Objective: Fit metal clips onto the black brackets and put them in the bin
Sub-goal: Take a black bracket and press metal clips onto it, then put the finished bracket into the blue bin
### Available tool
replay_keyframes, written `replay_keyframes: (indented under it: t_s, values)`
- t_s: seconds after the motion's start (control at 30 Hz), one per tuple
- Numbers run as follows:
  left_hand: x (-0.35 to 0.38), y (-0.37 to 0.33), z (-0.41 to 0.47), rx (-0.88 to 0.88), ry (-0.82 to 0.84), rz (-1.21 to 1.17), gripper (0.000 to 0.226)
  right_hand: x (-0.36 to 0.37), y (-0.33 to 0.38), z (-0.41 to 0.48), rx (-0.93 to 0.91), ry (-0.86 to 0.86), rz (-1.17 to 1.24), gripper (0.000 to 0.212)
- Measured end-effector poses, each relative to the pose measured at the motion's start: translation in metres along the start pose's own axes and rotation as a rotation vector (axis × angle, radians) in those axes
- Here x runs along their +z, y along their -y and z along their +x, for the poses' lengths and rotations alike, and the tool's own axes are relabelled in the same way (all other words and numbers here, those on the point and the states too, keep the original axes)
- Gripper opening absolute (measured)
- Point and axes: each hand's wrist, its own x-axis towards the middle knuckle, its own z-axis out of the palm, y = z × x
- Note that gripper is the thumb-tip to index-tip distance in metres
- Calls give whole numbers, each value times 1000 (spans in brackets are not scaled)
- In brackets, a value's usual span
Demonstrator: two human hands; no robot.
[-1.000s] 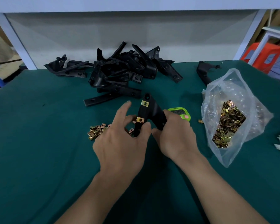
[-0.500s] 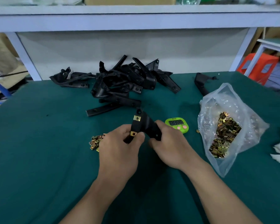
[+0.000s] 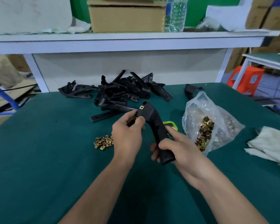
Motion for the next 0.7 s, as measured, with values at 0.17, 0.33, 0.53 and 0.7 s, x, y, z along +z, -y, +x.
replay_keyframes:
  t_s: [0.17,0.33,0.53,0.7]
  values:
    - [45,-21,-26,-35,187,-60,8,-35,9,-56,39,-185,159,34]
    - [125,-62,-52,-195,547,-171,29,-106,19,-116,-29,-470,240,26]
    - [247,-81,-109,-262,902,-115,8,-193,-4,-192,-31,-893,452,15]
    - [332,-79,-145,-570,1031,-172,20,-270,27,-194,-35,-1061,685,10]
